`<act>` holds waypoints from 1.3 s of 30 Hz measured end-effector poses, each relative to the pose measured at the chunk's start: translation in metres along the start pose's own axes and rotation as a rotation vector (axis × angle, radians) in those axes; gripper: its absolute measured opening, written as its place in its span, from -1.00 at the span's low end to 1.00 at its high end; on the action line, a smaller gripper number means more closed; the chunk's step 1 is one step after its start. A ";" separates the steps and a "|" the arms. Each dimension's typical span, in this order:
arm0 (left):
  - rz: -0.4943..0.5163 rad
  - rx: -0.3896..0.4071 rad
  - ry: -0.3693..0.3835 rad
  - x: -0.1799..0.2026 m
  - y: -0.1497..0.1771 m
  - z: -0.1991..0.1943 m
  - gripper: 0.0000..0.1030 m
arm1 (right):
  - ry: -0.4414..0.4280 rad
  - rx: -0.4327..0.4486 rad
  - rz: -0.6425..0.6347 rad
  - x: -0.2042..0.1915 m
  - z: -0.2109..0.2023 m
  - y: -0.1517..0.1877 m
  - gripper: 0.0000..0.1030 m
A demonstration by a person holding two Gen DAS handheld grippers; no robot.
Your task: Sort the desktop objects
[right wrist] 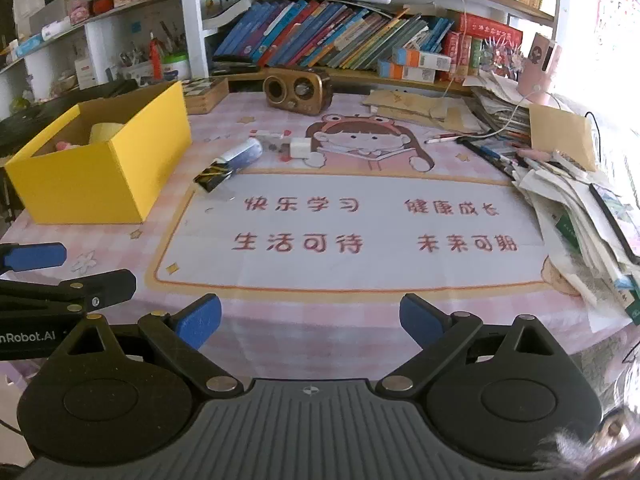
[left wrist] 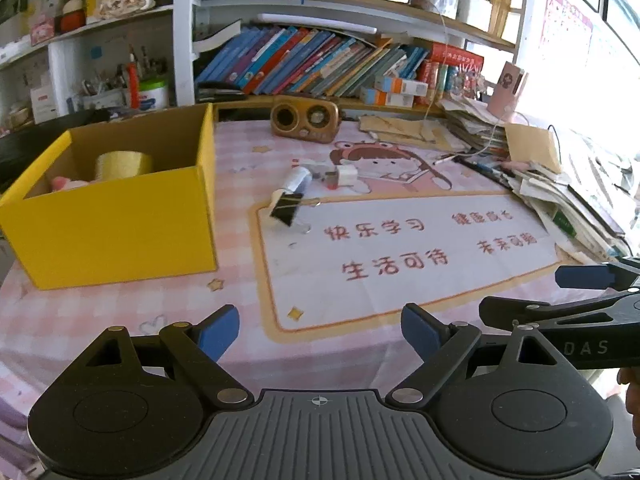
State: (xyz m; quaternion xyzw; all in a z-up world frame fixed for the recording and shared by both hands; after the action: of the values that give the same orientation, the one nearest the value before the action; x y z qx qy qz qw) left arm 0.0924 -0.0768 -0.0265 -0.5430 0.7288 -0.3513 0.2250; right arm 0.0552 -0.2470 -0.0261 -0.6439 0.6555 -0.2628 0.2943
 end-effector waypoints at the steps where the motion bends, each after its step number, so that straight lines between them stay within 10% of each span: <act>1: 0.000 -0.001 0.001 0.002 -0.002 0.003 0.76 | 0.001 0.001 -0.001 0.003 0.002 -0.002 0.87; 39: -0.128 0.002 -0.265 0.024 -0.073 0.120 0.53 | -0.221 -0.007 -0.117 0.070 0.142 -0.127 0.85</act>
State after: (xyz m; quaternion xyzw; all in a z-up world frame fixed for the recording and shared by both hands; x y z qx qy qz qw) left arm 0.2164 -0.1438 -0.0485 -0.6298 0.6562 -0.2910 0.2968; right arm 0.2458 -0.3160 -0.0359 -0.7071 0.5814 -0.2045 0.3468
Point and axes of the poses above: each gripper's, at about its wrist camera, not at the fingertips, and z roughly the way its jaws point, x to its right, y to its underside, the point moved 5 cm from there along z, roughly the way its jaws point, and after that the axes turned 3 degrees about -y, right-handed, at the moved point
